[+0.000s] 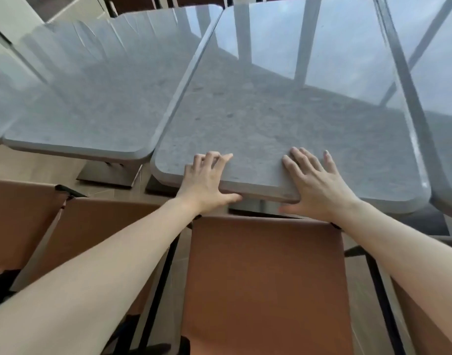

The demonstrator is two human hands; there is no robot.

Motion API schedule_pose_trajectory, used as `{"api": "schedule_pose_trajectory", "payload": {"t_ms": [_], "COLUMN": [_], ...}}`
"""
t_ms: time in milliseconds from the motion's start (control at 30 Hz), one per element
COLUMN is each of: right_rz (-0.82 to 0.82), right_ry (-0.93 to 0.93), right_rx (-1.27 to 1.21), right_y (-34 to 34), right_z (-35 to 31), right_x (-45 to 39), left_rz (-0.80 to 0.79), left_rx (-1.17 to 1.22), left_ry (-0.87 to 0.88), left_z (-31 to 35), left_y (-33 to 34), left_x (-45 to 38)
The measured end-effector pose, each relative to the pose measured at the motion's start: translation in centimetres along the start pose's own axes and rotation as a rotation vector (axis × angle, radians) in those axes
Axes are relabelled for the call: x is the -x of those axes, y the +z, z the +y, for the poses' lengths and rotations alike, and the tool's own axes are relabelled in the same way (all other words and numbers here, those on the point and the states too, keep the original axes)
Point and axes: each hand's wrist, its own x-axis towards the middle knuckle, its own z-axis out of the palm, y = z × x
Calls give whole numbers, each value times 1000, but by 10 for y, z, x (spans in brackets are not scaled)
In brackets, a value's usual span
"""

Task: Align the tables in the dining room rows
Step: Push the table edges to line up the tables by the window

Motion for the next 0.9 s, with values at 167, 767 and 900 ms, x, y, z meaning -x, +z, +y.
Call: {"api": "schedule_pose_trajectory", "payload": {"t_ms": [167,767,900], "right_rz": [176,247,280], "right_ry": [-59,50,25], "right_rx": [40,215,145], "right_y": [10,35,34], "right_z": [11,9,18], "right_x": [-4,-11,-15], "left_rz": [16,105,115], "left_rx": [-53,-9,-3], "left_ry": [187,332,342], "left_z": [-17,-40,-40], "left_y": [0,24,25], "left_x": [-34,-48,-50]}}
